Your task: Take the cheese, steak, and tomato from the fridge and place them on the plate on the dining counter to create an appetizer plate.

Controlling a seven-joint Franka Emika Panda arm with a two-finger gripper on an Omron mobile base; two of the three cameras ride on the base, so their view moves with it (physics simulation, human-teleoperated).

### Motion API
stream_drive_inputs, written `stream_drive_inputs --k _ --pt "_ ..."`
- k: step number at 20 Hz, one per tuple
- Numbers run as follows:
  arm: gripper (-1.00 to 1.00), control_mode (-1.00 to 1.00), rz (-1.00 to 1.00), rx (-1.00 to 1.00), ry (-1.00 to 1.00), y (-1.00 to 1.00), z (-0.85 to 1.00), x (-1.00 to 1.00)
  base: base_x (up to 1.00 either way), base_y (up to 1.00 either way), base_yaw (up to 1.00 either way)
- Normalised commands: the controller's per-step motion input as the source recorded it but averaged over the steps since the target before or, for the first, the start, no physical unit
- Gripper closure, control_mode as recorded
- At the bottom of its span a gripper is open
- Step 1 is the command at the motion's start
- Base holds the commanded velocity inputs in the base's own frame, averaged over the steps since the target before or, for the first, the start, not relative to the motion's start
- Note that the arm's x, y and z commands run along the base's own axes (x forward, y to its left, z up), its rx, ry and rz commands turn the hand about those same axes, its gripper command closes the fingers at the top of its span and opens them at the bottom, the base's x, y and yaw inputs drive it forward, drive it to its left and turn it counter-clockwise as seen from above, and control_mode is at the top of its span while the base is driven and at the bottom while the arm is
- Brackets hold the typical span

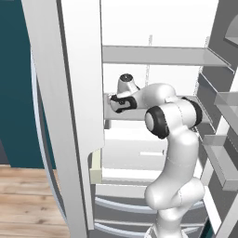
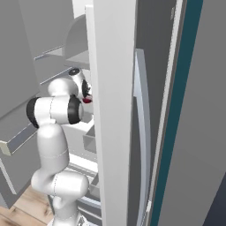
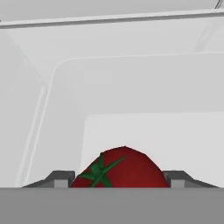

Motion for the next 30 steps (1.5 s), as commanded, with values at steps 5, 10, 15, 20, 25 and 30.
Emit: stream_drive_inputs --k 5,10,15,20,25,30 --pt "1.00 -1.00 -0.06 0.00 0.00 -0.19 -0.78 -0.90 0.00 0.00 0.00" --pt "1.00 -1.00 -0.01 0.01 0.00 -0.23 -0.23 -0.99 0.00 0.00 0.00" --pt "1.00 -1.00 0.00 0.09 0.00 -0.29 0.09 -0.94 0.00 0.00 0.00" --pt "1.00 -1.00 0.00 0.10 -0.10 -0.35 0.43 -0.99 0.00 0.00 0.00" --pt "1.00 -1.00 0.01 0.04 -0.12 -0.11 0.73 -0.96 0.00 0.00 0.00" --pt "1.00 -1.00 0.02 0.00 -0.02 0.00 0.80 -1.00 0.00 0.00 0.00"
